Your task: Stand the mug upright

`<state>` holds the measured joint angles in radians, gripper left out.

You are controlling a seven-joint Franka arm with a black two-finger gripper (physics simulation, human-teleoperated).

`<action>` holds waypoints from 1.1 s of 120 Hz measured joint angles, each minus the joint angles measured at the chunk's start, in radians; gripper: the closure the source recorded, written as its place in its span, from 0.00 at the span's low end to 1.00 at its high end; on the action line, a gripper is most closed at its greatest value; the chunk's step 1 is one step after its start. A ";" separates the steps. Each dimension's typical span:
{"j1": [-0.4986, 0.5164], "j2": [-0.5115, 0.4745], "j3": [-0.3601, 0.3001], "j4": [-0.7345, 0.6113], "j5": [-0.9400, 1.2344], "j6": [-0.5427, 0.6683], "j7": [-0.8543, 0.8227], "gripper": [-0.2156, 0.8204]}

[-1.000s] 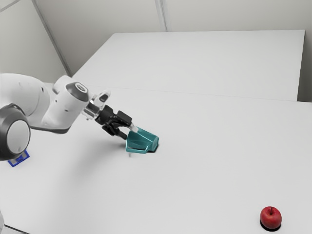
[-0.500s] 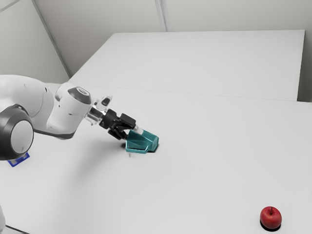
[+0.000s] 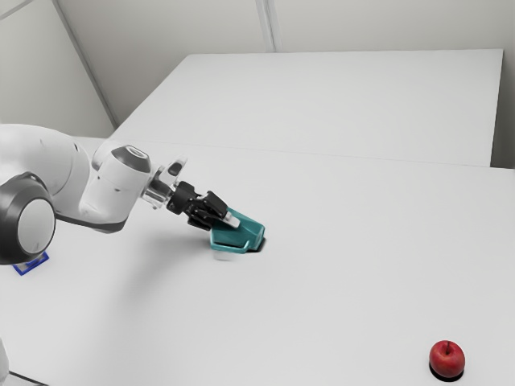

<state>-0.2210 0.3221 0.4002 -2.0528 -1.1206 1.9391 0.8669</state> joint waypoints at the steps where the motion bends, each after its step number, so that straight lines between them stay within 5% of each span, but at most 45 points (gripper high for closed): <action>1: 0.000 0.000 0.000 0.000 0.000 0.000 0.000 0.71; 47: -0.010 -0.039 0.000 -0.013 0.000 0.004 0.014 0.92; 93: -0.029 -0.192 0.000 -0.060 0.081 0.051 0.026 0.94; 132: -0.066 -0.272 -0.015 -0.070 0.455 0.161 -0.014 0.96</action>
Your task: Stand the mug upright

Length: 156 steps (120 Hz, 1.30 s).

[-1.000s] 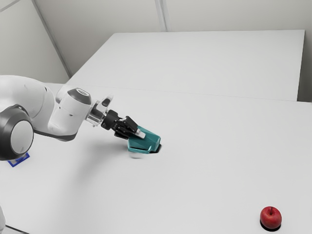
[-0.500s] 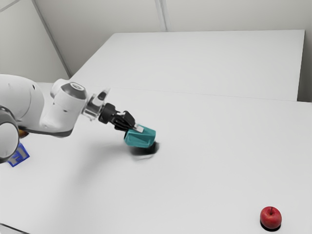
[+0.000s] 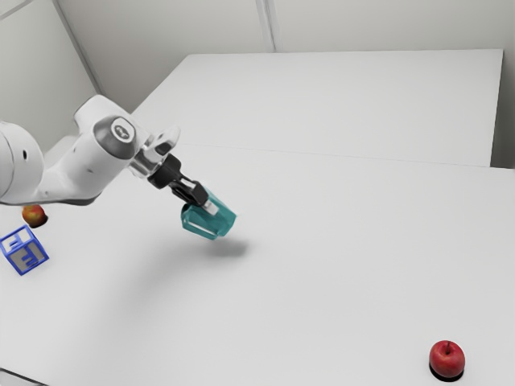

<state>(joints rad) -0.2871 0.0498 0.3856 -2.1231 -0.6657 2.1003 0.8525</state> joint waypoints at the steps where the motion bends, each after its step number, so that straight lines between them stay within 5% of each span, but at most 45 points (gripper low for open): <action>1: 0.000 0.000 0.000 0.001 0.010 0.002 -0.002 0.96; 49: -0.043 0.049 -0.063 0.086 0.377 0.051 -0.116 0.97; 86: -0.066 -0.003 -0.098 0.035 0.606 0.051 -0.240 0.97; 156: -0.117 -0.011 -0.105 -0.052 0.768 0.130 -0.429 0.97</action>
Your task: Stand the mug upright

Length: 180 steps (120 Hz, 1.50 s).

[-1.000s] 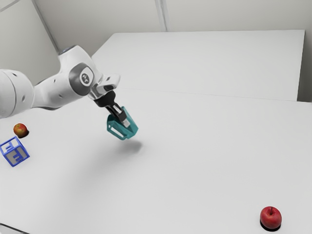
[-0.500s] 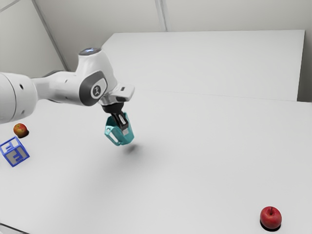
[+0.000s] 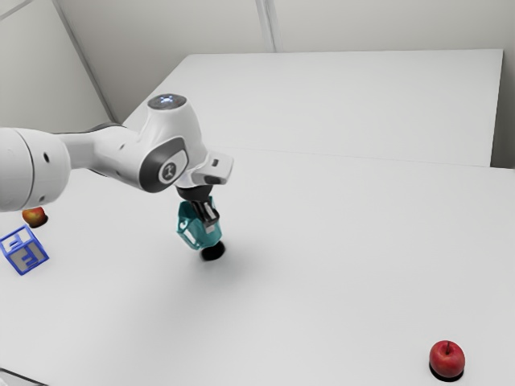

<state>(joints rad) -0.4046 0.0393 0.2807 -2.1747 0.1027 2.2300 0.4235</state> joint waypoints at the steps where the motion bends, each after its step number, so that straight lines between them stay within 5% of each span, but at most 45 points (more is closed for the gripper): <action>1: 0.000 0.000 0.000 0.000 0.000 0.001 -0.002 0.97; 101: -0.007 0.061 0.000 -0.003 -0.002 0.070 -0.101 0.97; 180: -0.012 0.055 -0.006 0.005 -0.013 0.079 -0.106 0.53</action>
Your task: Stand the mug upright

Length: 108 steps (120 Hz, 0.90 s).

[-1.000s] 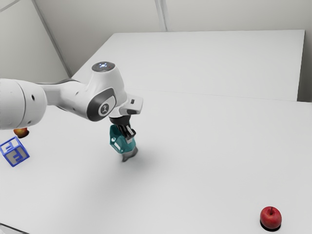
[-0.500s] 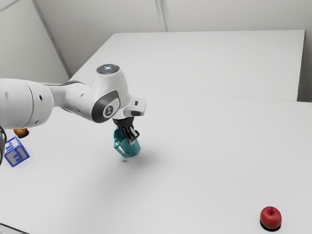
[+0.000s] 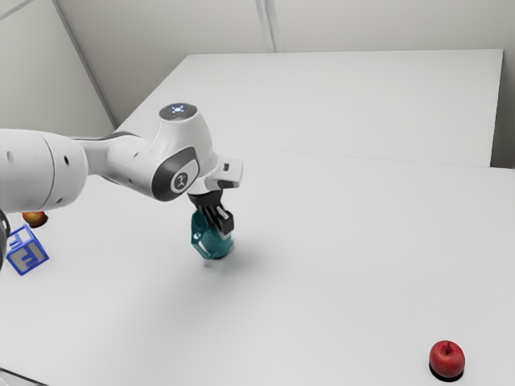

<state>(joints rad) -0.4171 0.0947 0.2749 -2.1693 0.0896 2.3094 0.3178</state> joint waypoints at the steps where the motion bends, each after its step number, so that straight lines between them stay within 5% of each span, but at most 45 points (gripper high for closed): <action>1: 0.000 -0.001 0.000 0.000 0.000 0.000 0.000 0.53; 49: -0.011 -0.093 -0.018 0.071 -0.008 -0.017 -0.002 0.41; 86: 0.038 0.116 -0.013 0.428 -0.112 -0.233 0.001 0.26; 108: 0.057 0.143 -0.008 0.485 -0.155 -0.361 -0.015 0.23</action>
<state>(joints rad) -0.3604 0.2373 0.2670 -1.6847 -0.0659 1.9479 0.3033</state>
